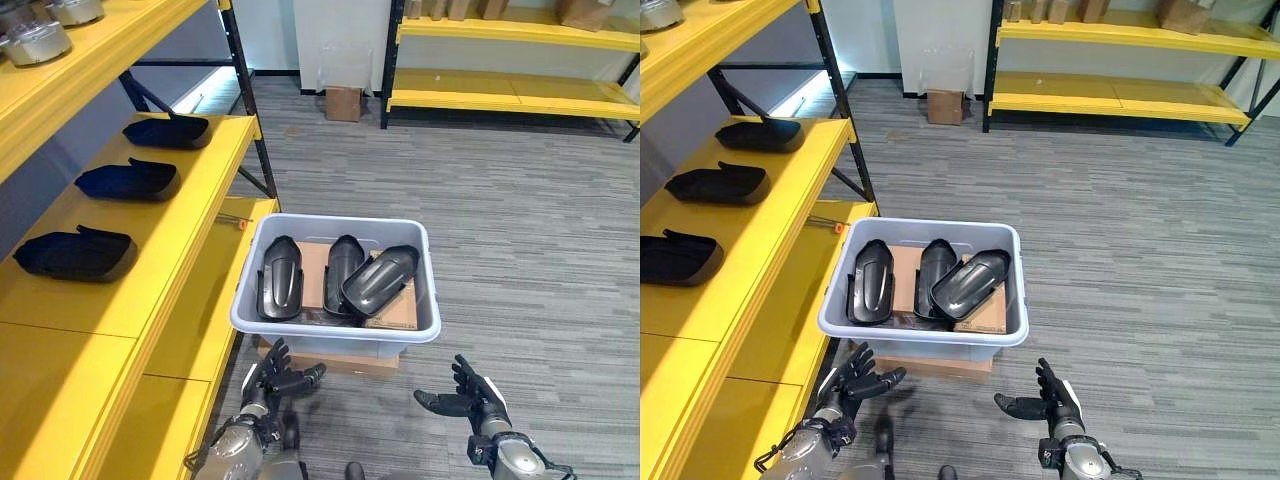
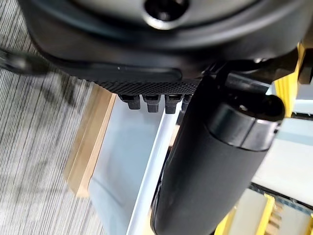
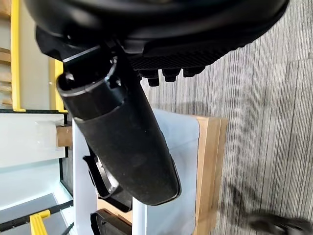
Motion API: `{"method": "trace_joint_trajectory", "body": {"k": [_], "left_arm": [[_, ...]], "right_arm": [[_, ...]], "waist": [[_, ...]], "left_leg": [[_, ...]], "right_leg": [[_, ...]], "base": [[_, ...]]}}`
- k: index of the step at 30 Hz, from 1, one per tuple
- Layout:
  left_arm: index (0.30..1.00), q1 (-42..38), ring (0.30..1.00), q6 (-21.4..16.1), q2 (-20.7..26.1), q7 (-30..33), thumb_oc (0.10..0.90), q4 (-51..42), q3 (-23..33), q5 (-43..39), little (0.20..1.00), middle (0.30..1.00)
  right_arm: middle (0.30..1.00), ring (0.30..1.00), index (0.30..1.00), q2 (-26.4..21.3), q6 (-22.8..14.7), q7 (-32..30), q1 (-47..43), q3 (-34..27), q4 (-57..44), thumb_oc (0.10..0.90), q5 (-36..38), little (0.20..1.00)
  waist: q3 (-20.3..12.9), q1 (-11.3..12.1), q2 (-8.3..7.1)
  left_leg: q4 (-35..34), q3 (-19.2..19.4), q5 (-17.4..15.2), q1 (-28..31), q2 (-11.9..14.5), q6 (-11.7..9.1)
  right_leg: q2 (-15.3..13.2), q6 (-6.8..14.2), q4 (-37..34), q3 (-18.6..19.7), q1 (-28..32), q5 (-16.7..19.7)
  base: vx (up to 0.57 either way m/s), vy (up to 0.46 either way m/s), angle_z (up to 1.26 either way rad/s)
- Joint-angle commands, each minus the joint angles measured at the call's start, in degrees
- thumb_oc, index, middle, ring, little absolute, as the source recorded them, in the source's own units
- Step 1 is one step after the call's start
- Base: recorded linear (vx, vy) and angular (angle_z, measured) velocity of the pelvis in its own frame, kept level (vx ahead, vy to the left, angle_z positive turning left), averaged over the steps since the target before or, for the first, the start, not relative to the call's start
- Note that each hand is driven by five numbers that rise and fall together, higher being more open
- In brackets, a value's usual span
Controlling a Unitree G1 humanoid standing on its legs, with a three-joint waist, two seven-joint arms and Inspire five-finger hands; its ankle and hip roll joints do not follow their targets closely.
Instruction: Move parts from the plastic box to the shelf.
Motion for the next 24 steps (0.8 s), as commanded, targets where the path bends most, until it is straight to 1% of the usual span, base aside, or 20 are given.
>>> {"method": "trace_joint_trajectory", "body": {"k": [1,2,3,4,6,7,8,9,11,15,18,19,20,21,22,23,24], "left_arm": [[1.0,-2.5,1.0,-4.6,1.8,-0.7,0.9,-6.5,0.8,0.0,1.0,1.0],[1.0,-2.7,1.0,-4.7,2.3,-0.6,0.9,-6.6,0.8,-0.1,1.0,1.0],[1.0,-2.7,1.0,-4.7,2.3,-0.6,0.9,-6.6,0.8,-0.1,1.0,1.0],[1.0,-3.1,1.0,-4.8,2.8,-0.4,0.9,-7.4,0.9,-0.1,1.0,1.0],[1.0,-3.7,1.0,-4.8,3.1,-0.1,0.9,-7.6,0.8,0.3,1.0,1.0],[1.0,-3.8,1.0,-4.8,3.3,0.1,0.9,-7.6,0.9,0.2,1.0,1.0],[1.0,-3.8,1.0,-4.8,3.3,0.1,0.9,-7.6,0.9,0.2,1.0,1.0],[1.0,-3.7,1.0,-4.8,3.5,0.6,0.9,-7.9,1.2,-0.2,1.0,1.0],[1.0,-3.7,1.0,-4.8,3.8,0.8,0.9,-8.0,1.3,-0.2,1.0,1.0],[1.0,-3.8,1.0,-4.3,4.3,1.0,0.9,-8.1,1.3,-0.3,1.0,1.0],[1.0,-4.2,1.0,-4.0,4.7,0.6,0.9,-8.1,0.9,0.2,1.0,1.0],[1.0,-4.3,1.0,-4.0,4.8,0.5,0.9,-8.1,0.8,0.4,1.0,1.0],[1.0,-4.6,1.0,-3.9,5.0,0.4,0.9,-8.0,0.4,0.6,1.0,1.0],[1.0,-4.9,1.0,-4.0,5.3,0.4,0.9,-8.0,0.1,0.7,1.0,1.0],[1.0,-4.9,1.0,-4.0,5.3,0.4,0.9,-8.0,0.1,0.7,1.0,1.0],[1.0,-4.9,1.0,-3.9,5.6,0.0,0.9,-8.3,0.1,1.3,1.0,1.0],[1.0,-4.7,1.0,-4.0,5.7,-0.3,0.9,-8.2,0.2,1.5,1.0,1.0]], "right_arm": [[1.0,1.0,1.0,-0.7,-4.2,1.3,-1.6,-0.3,-6.1,0.9,-1.0,1.0],[1.0,1.0,1.0,-0.4,-3.9,1.4,-1.9,0.0,-6.2,0.9,-0.9,1.0],[1.0,1.0,1.0,-0.4,-3.9,1.4,-1.9,0.0,-6.2,0.9,-0.9,1.0],[1.0,1.0,1.0,0.0,-3.7,1.9,-2.4,0.2,-6.7,0.9,-1.0,1.0],[1.0,1.0,1.0,0.4,-3.4,2.0,-3.1,0.4,-6.6,0.9,-1.4,1.0],[1.0,1.0,1.0,0.5,-3.2,1.9,-3.2,0.5,-6.6,0.9,-1.5,1.0],[1.0,1.0,1.0,0.5,-3.2,1.9,-3.2,0.5,-6.6,0.9,-1.5,1.0],[1.0,1.0,1.0,1.0,-3.1,1.7,-3.6,0.6,-6.3,0.9,-1.6,1.0],[1.0,1.0,1.0,1.3,-2.8,1.8,-4.0,0.8,-6.2,0.9,-1.8,1.0],[1.0,1.0,1.0,1.5,-2.6,2.0,-4.4,0.7,-6.1,0.9,-1.8,1.0],[1.0,1.0,1.0,1.8,-2.7,2.0,-4.3,0.5,-6.1,0.9,-1.3,1.0],[1.0,1.0,1.0,2.0,-2.7,2.1,-4.2,0.6,-6.0,0.9,-1.2,1.0],[1.0,1.0,1.0,1.9,-2.8,2.1,-4.4,0.7,-6.0,0.9,-1.2,1.0],[1.0,1.0,1.0,1.7,-2.9,2.1,-4.6,0.8,-6.0,0.9,-1.3,1.0],[1.0,1.0,1.0,1.7,-2.9,2.1,-4.6,0.8,-6.0,0.9,-1.3,1.0],[1.0,1.0,1.0,1.7,-3.0,2.3,-4.8,1.1,-6.4,0.9,-1.5,1.0],[1.0,1.0,1.0,1.8,-3.0,2.3,-4.8,1.3,-6.4,0.9,-1.7,1.0]], "waist": [[-2.3,1.0,0.37],[-2.8,1.4,0.03],[-2.8,1.4,0.02],[-3.6,1.9,-0.56],[-4.4,2.2,-1.1],[-4.7,2.3,-1.22],[-4.7,2.3,-1.26],[-5.6,2.5,-1.44],[-5.9,2.6,-1.6],[-5.9,2.7,-1.87],[-5.8,2.3,-2.03],[-5.7,2.2,-1.87],[-5.1,1.6,-1.48],[-4.1,1.2,-0.87],[-4.1,1.3,-0.88],[-2.7,0.7,0.27],[-2.5,0.6,1.21]], "left_leg": [[-3.8,-0.9,5.9,5.6,0.4,-1.8],[-3.6,-0.4,5.4,6.1,0.0,-1.5],[-3.6,-0.4,5.4,6.1,0.0,-1.5],[-2.7,1.0,4.2,6.6,-0.9,-0.6],[-0.5,2.3,1.6,6.3,-2.4,1.1],[-0.1,2.7,0.9,6.3,-2.8,1.5],[-0.1,2.7,0.9,6.2,-2.8,1.6],[0.5,3.5,-0.9,6.3,-4.1,2.6],[1.4,3.9,-2.3,6.2,-5.1,3.4],[3.2,3.8,-4.5,6.0,-6.5,4.3],[4.2,3.2,-6.0,6.3,-7.3,5.1],[4.1,3.0,-6.3,6.8,-7.5,5.5],[3.9,2.6,-6.4,7.5,-7.5,5.8],[3.8,2.2,-6.5,8.2,-7.2,6.0],[3.9,2.3,-6.5,8.2,-7.2,6.0],[2.9,2.2,-6.6,10.1,-6.6,6.2],[1.6,2.5,-6.6,12.0,-5.9,6.0]], "right_leg": [[-6.5,6.9,5.5,1.9,1.3,-6.5],[-7.4,7.4,5.2,2.2,1.7,-6.5],[-7.4,7.4,5.2,2.2,1.7,-6.5],[-9.5,8.8,5.7,2.3,1.8,-6.2],[-12.1,10.5,6.9,2.4,1.4,-5.3],[-12.8,10.9,7.3,2.6,1.0,-4.9],[-12.8,10.9,7.3,2.6,0.9,-4.9],[-14.7,12.2,8.3,3.0,-0.2,-3.3],[-15.6,13.1,9.5,2.9,-1.3,-1.5],[-16.4,14.1,12.1,3.0,-2.6,1.9],[-16.6,14.2,14.7,3.2,-3.5,5.1],[-16.4,14.1,17.7,3.5,-4.6,6.6],[-15.4,14.1,21.6,4.3,-6.5,8.5],[-14.2,13.8,24.6,4.6,-8.6,9.0],[-14.2,13.8,24.8,4.7,-8.7,8.9],[-13.2,12.9,29.0,2.1,-11.8,7.1],[-14.2,11.9,27.1,-1.2,-13.7,3.8]], "base": [[0.32,0.21,-0.75],[0.2,0.137,-0.67],[0.28,0.21,-0.54],[0.29,0.234,-0.3],[0.31,0.264,-0.26],[0.15,0.138,-0.21],[0.22,0.209,-0.19],[0.2,0.191,-0.22],[0.21,0.2,-0.23],[0.14,0.121,-0.18],[0.11,0.104,0.04],[0.08,0.112,0.05],[0.04,0.12,0.02],[0.01,0.077,0.03],[0.01,0.126,0.16],[0.1,0.137,0.2],[0.14,0.132,0.19]]}}
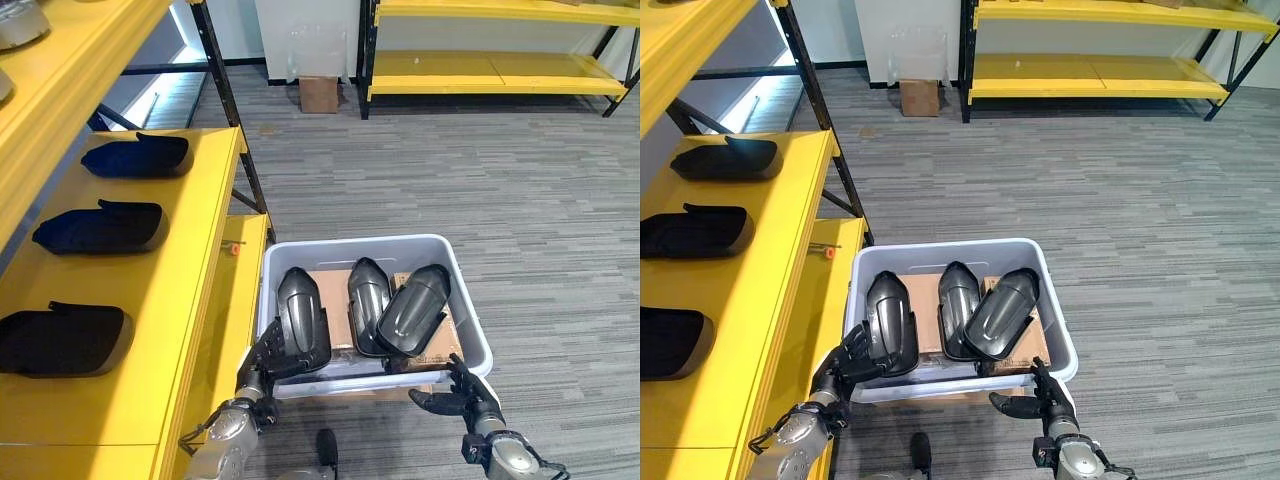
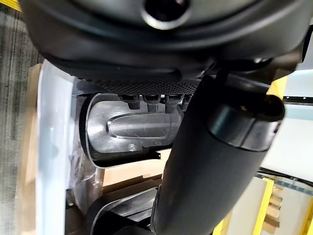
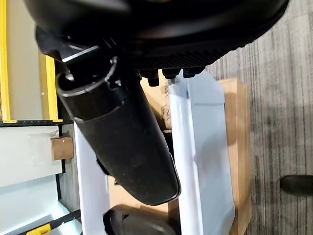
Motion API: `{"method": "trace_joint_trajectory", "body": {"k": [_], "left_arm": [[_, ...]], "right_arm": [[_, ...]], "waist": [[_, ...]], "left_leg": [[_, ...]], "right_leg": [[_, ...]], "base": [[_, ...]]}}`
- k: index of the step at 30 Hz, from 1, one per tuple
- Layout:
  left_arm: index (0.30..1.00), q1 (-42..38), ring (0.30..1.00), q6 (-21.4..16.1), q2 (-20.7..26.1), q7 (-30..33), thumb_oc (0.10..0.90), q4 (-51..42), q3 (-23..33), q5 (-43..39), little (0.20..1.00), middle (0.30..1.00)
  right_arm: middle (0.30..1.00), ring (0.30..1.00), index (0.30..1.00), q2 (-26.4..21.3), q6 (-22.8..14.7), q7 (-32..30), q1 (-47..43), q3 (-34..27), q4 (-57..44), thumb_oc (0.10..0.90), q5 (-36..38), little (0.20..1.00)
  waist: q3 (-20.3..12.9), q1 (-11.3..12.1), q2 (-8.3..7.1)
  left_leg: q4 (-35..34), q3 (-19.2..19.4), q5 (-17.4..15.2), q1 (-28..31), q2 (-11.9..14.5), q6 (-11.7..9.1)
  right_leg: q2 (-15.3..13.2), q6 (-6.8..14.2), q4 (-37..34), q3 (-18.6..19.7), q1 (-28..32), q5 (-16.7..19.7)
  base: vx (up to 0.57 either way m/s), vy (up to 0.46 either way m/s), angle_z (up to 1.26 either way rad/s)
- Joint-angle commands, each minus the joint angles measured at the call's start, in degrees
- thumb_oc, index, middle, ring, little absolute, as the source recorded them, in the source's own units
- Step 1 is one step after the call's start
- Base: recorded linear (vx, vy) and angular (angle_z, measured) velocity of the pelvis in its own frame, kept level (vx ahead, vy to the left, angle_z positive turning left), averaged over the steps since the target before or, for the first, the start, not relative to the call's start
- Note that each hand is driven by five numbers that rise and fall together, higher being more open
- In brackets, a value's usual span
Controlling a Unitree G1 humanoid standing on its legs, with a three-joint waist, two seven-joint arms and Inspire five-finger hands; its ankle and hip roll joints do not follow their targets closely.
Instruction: Move parts from the plastic box to the shelf.
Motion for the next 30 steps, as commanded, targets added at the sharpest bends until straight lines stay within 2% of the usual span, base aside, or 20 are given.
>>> {"method": "trace_joint_trajectory", "body": {"k": [1,2,3,4,5,7,9,11,14,20,25,30], "left_arm": [[1.0,-1.6,1.0,-4.0,3.1,-1.3,0.9,-5.5,1.8,1.2,1.0,1.0],[1.0,-1.4,1.0,-4.3,3.2,-1.3,0.9,-5.7,2.3,0.8,1.0,1.0],[1.0,-1.4,1.0,-4.3,3.2,-1.3,0.9,-5.7,2.3,0.8,1.0,1.0],[1.0,-1.3,1.0,-4.5,3.2,-1.2,0.9,-5.5,2.8,0.5,1.0,1.0],[1.0,-1.3,1.0,-4.5,3.2,-1.2,0.9,-5.5,2.8,0.4,1.0,1.0],[1.0,-1.3,1.0,-4.8,3.0,-1.0,0.9,-5.3,3.2,0.5,1.0,1.0],[1.0,-1.4,1.0,-4.8,2.7,-1.1,0.9,-4.4,3.5,0.5,1.0,1.0],[1.0,-0.9,1.0,-4.8,2.3,-1.6,0.9,-4.5,3.6,0.8,1.0,1.0],[1.0,-0.3,1.0,-4.9,2.0,-1.6,0.9,-5.2,4.1,0.6,1.0,1.0],[1.0,0.5,1.0,-5.2,1.5,-2.1,0.9,-8.0,5.5,0.3,1.0,1.0],[1.0,1.6,1.0,-5.5,1.2,-3.0,0.9,-10.9,7.0,-0.1,1.0,1.0],[1.0,3.4,1.0,-6.4,0.9,-3.6,0.9,-14.7,9.3,0.0,1.0,1.0]], "right_arm": [[1.0,1.0,1.0,0.2,-4.0,1.3,-4.2,0.3,-4.7,0.9,-0.4,1.0],[1.0,1.0,1.0,0.1,-4.0,1.4,-4.3,0.3,-4.8,0.9,-0.5,1.0],[1.0,1.0,1.0,0.1,-4.0,1.4,-4.3,0.3,-4.8,0.9,-0.5,1.0],[1.0,1.0,1.0,0.1,-4.0,1.4,-4.5,0.4,-4.7,0.9,-0.6,1.0],[1.0,1.0,1.0,0.1,-4.0,1.4,-4.5,0.4,-4.7,0.9,-0.6,1.0],[1.0,1.0,1.0,-0.1,-3.9,1.5,-4.5,0.3,-4.8,0.9,-1.0,1.0],[1.0,1.0,1.0,0.0,-3.9,1.8,-4.2,0.0,-4.5,0.9,-1.1,1.0],[1.0,1.0,1.0,-0.1,-3.8,1.7,-3.7,-0.4,-4.7,0.9,-1.1,1.0],[1.0,1.0,1.0,-1.1,-4.1,1.7,-2.9,-1.4,-6.1,0.9,-1.3,1.0],[1.0,1.0,1.0,-3.2,-5.6,2.3,-1.9,-3.6,-11.4,0.9,-1.1,1.0],[1.0,1.0,1.0,-4.2,-6.8,3.9,-0.4,-6.1,-16.9,0.9,2.7,1.0],[1.0,1.0,1.0,-6.0,-8.6,5.2,0.4,-9.1,-23.5,0.9,3.0,1.0]], "waist": [[-0.4,1.1,1.11],[-0.1,1.2,1.33],[0.1,1.0,1.35],[0.5,1.0,1.11],[0.6,1.0,1.13],[1.1,0.7,0.25],[0.9,0.1,-1.0],[0.0,0.5,-1.58],[-0.9,0.4,-1.82],[-1.5,0.1,-1.82],[-1.6,0.0,-1.57],[-1.8,0.0,-1.24]], "left_leg": [[3.5,-1.1,-6.6,2.2,4.7,-6.2],[3.3,-1.2,-6.8,2.7,5.2,-6.5],[3.3,-1.3,-6.9,2.9,5.3,-6.6],[3.3,-1.1,-7.1,3.4,5.8,-7.4],[3.3,-1.2,-7.2,3.6,5.8,-7.4],[3.3,-1.3,-7.5,4.2,5.6,-7.9],[3.6,-1.8,-8.0,4.5,5.7,-8.6],[3.3,-1.4,-7.9,5.3,6.2,-9.2],[2.9,-2.0,-7.4,5.9,7.7,-10.4],[1.5,-2.8,-5.8,6.4,10.4,-12.4],[0.4,-2.7,-4.5,6.9,11.8,-13.7],[-0.4,-2.6,-3.8,7.4,12.6,-14.4]], "right_leg": [[-2.8,0.3,-13.1,-5.3,-1.0,12.1],[-3.7,0.2,-16.2,-6.6,-1.3,11.0],[-3.7,0.2,-16.3,-6.7,-1.0,11.0],[-5.7,0.8,-22.6,-6.9,-1.3,12.1],[-5.7,0.8,-22.7,-7.0,-1.1,12.2],[-6.6,2.1,-26.4,-4.9,-1.9,14.8],[-5.7,3.0,-28.4,-1.9,0.1,13.5],[-6.0,2.9,-30.1,-3.7,2.0,13.2],[-4.8,2.2,-31.3,-5.6,4.4,12.2],[-2.6,0.6,-31.9,-7.2,6.5,9.8],[-1.3,-0.2,-32.5,-7.9,7.6,9.0],[-0.6,-0.5,-33.0,-8.1,8.3,8.5]], "base": [[0.16,0.021,0.04],[0.08,-0.031,-0.01],[0.08,-0.096,-0.02],[0.04,-0.073,0.0],[0.06,-0.113,0.0],[0.04,-0.1,-0.02],[0.06,-0.159,0.06],[0.08,-0.163,0.36],[0.07,-0.204,0.17],[0.02,-0.169,0.16],[0.0,-0.112,0.04],[0.0,-0.061,0.07]]}}
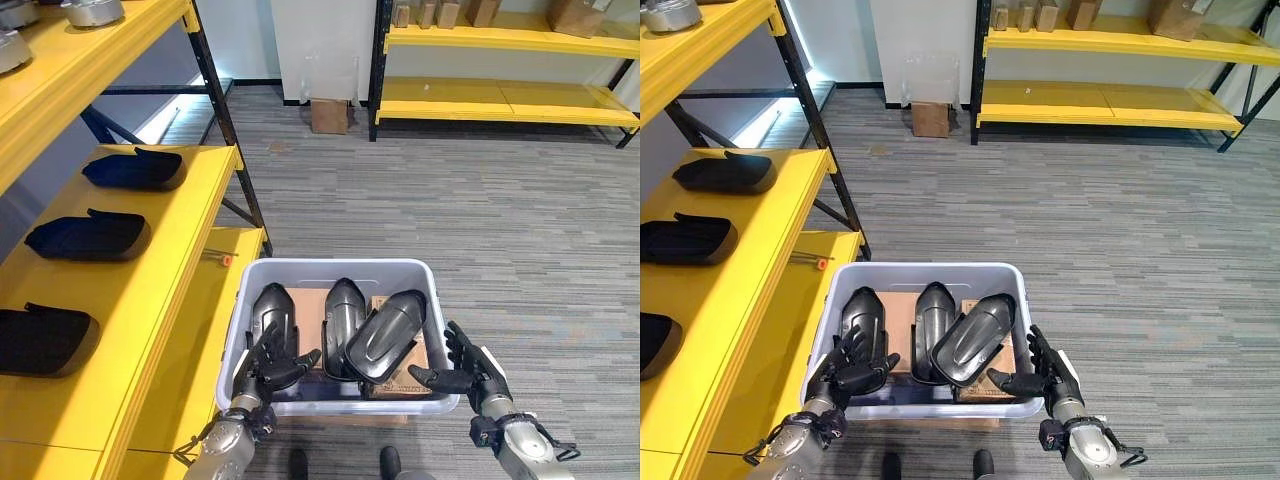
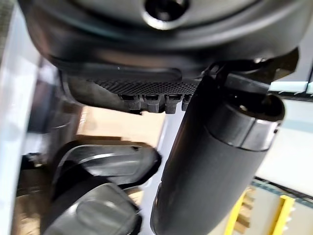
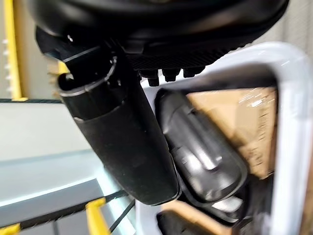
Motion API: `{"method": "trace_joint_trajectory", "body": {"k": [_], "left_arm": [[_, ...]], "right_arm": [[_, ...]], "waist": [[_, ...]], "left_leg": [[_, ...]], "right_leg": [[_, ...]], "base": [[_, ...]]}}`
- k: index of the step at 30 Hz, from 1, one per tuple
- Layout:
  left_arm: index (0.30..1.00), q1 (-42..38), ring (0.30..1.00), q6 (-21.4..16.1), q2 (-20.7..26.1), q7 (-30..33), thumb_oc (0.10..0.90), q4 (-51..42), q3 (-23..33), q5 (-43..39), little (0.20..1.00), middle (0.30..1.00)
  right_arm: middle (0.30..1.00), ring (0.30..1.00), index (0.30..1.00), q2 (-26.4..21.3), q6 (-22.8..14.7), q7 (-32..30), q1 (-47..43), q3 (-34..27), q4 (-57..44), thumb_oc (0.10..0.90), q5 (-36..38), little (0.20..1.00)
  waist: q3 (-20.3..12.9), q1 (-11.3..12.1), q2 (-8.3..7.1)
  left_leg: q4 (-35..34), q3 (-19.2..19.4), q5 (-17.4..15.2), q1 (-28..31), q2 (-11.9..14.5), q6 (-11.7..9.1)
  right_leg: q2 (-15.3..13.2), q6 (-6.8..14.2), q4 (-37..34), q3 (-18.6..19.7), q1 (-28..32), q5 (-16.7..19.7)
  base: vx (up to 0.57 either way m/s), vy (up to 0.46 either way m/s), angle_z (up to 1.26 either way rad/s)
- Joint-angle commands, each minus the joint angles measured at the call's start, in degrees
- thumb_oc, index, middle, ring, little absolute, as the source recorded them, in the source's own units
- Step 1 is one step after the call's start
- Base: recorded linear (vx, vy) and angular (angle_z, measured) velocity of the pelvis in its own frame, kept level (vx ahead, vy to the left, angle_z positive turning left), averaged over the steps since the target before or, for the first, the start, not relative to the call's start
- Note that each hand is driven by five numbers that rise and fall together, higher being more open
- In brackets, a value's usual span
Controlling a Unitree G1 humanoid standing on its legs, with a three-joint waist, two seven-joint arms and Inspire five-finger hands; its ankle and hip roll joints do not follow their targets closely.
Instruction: Move parts from the plastic box to the shelf.
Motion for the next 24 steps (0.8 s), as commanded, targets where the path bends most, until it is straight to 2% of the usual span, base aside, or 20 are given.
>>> {"method": "trace_joint_trajectory", "body": {"k": [1,8,17,24], "left_arm": [[1.0,-1.9,1.0,-6.6,1.5,-2.2,0.9,-6.3,4.6,-0.3,1.0,1.0],[1.0,0.0,1.0,-8.9,0.5,-2.6,0.9,-12.1,9.2,-1.6,1.0,1.0],[1.0,-1.5,1.0,-10.5,1.3,-1.7,0.9,-15.1,10.7,-0.5,1.0,1.0],[1.0,-5.1,1.0,-11.5,2.3,-0.6,0.9,-16.3,10.0,-1.0,1.0,1.0]], "right_arm": [[1.0,1.0,1.0,-2.9,-8.2,1.2,-1.9,-5.4,-10.0,0.9,2.3,1.0],[1.0,1.0,1.0,-4.9,-10.5,2.8,-1.3,-10.4,-17.6,0.9,0.9,1.0],[1.0,1.0,1.0,-8.0,-10.2,1.4,-6.5,-9.0,-15.4,0.9,-3.6,1.0],[1.0,1.0,1.0,-10.7,-9.4,-0.6,-11.5,-7.3,-12.6,0.9,-4.4,1.0]], "waist": [[-2.1,0.1,-0.95],[-2.4,0.2,-0.67],[-1.5,1.1,-0.2],[1.5,1.3,1.28]], "left_leg": [[0.8,2.5,-3.8,2.8,2.3,-2.5],[0.0,2.6,-3.5,3.4,3.1,-3.0],[-0.2,3.1,-3.3,3.0,3.8,-3.2],[0.1,3.0,-1.2,-2.0,3.6,-4.4]], "right_leg": [[-1.6,1.6,5.4,-0.2,1.8,-8.7],[-0.7,1.1,4.9,0.0,2.2,-9.0],[0.0,0.4,6.2,0.9,0.7,-9.6],[-0.5,0.3,6.5,-1.4,-3.3,-9.2]], "base": [[-0.01,-0.05,0.01],[-0.01,-0.022,0.0],[-0.01,-0.03,-0.04],[-0.06,-0.036,0.09]]}}
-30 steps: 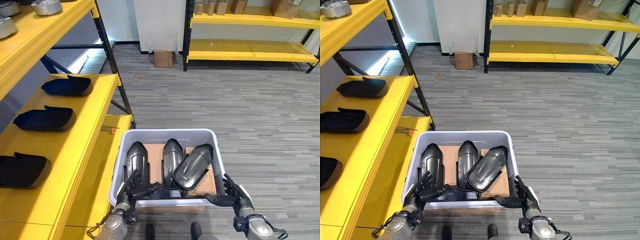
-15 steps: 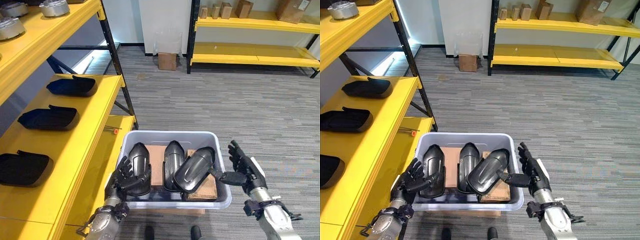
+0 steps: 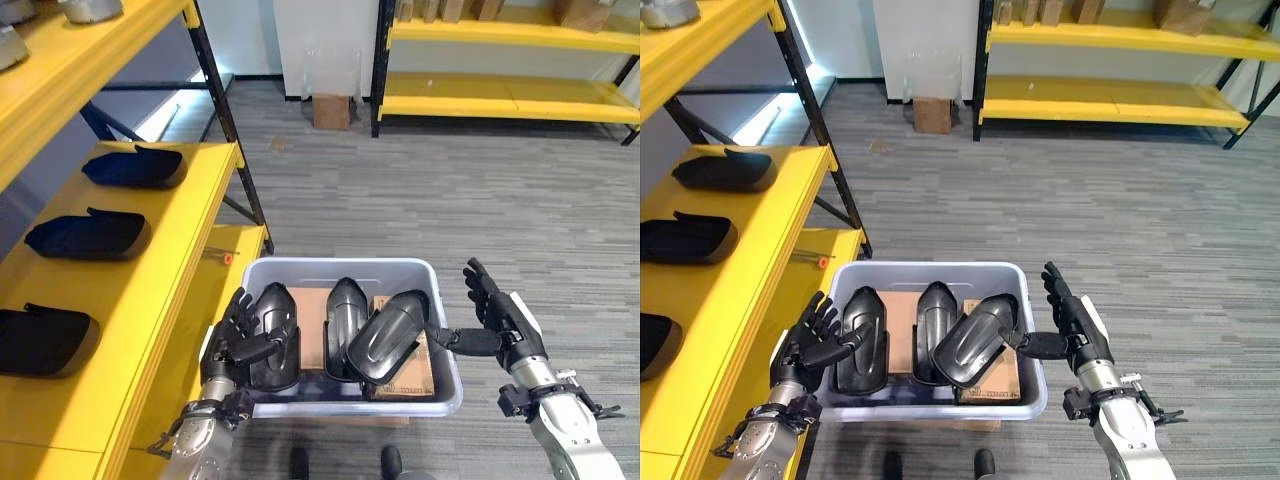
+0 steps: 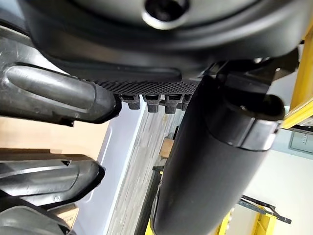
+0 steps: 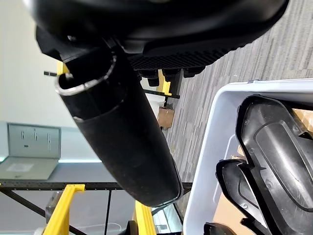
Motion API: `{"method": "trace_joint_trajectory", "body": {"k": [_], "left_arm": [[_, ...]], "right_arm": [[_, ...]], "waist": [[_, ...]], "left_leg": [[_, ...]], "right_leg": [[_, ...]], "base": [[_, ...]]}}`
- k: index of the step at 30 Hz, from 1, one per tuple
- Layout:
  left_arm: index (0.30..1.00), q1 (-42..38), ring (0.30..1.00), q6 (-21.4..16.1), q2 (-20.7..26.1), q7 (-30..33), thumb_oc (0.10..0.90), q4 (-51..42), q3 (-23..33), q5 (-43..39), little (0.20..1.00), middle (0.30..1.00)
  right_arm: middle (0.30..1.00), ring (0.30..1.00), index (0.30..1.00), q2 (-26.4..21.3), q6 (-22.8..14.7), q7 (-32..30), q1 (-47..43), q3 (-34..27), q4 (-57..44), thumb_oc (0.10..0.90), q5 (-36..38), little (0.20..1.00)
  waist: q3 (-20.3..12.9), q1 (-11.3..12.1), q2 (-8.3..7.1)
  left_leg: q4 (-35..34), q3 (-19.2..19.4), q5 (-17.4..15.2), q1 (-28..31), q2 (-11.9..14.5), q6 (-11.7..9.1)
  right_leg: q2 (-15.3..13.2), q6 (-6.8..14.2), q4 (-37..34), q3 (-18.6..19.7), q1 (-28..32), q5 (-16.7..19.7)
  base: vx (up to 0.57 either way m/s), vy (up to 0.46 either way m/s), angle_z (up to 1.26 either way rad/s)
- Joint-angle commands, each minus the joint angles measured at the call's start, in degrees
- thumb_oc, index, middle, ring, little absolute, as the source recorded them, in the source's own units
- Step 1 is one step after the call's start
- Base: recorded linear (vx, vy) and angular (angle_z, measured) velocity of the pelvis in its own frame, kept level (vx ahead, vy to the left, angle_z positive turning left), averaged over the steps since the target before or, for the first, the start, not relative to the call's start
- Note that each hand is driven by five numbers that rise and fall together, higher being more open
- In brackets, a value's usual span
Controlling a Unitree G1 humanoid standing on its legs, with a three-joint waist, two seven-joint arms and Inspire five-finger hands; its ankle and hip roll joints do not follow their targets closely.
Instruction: Move parts from the plastic box to the shelf.
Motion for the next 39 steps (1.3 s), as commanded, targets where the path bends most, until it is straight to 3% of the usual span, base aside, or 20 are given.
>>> {"method": "trace_joint_trajectory", "body": {"k": [1,5,13,27,39], "left_arm": [[1.0,-7.7,1.0,-7.5,2.0,0.5,0.9,-5.7,2.9,-0.8,1.0,1.0],[1.0,-11.2,1.0,-8.5,2.3,2.8,0.9,-5.3,2.1,0.6,1.0,1.0],[1.0,-17.5,1.0,-10.3,3.7,4.9,0.9,-4.5,-0.1,0.9,1.0,1.0],[1.0,-23.5,1.0,-12.4,4.8,8.5,0.9,-6.3,-1.5,2.6,1.0,1.0],[1.0,-23.3,1.0,-13.1,5.4,9.8,0.9,-9.3,-1.3,2.7,1.0,1.0]], "right_arm": [[1.0,1.0,1.0,-4.0,-5.0,-2.2,-9.2,-0.6,-1.4,0.9,-1.7,1.0],[1.0,1.0,1.0,-3.5,-4.8,-4.1,-12.0,0.7,0.0,0.9,-2.4,1.0],[1.0,1.0,1.0,-1.9,-4.0,-6.2,-19.9,7.9,4.2,0.9,-3.1,1.0],[1.0,1.0,1.0,3.9,-3.5,-6.3,-22.8,16.8,4.7,0.9,-1.4,1.0],[1.0,1.0,1.0,4.6,-3.1,-7.3,-23.8,19.4,6.6,0.9,-1.2,1.0]], "waist": [[1.2,1.1,0.75],[3.4,1.1,1.47],[6.2,1.4,1.62],[9.4,1.5,-0.15],[11.2,2.2,-0.84]], "left_leg": [[0.0,3.9,-1.1,0.6,3.6,-3.8],[0.8,4.8,-0.2,-2.5,3.5,-4.3],[4.9,5.9,-1.8,-8.4,2.3,-3.3],[8.6,6.8,-3.6,-13.3,1.0,-1.6],[9.5,6.9,-3.6,-14.9,0.9,-1.3]], "right_leg": [[-0.6,0.5,6.2,-1.0,-0.9,-8.7],[-1.2,0.6,5.9,-2.2,-2.5,-8.4],[-3.4,1.2,7.9,-1.8,-8.2,-7.5],[-5.0,1.9,8.8,-0.1,-12.8,-5.7],[-5.1,1.9,8.8,0.4,-14.5,-5.0]], "base": [[-0.03,-0.013,0.13],[-0.06,-0.002,0.05],[-0.05,0.047,0.06],[-0.02,0.049,-0.01],[0.0,0.0,0.0]]}}
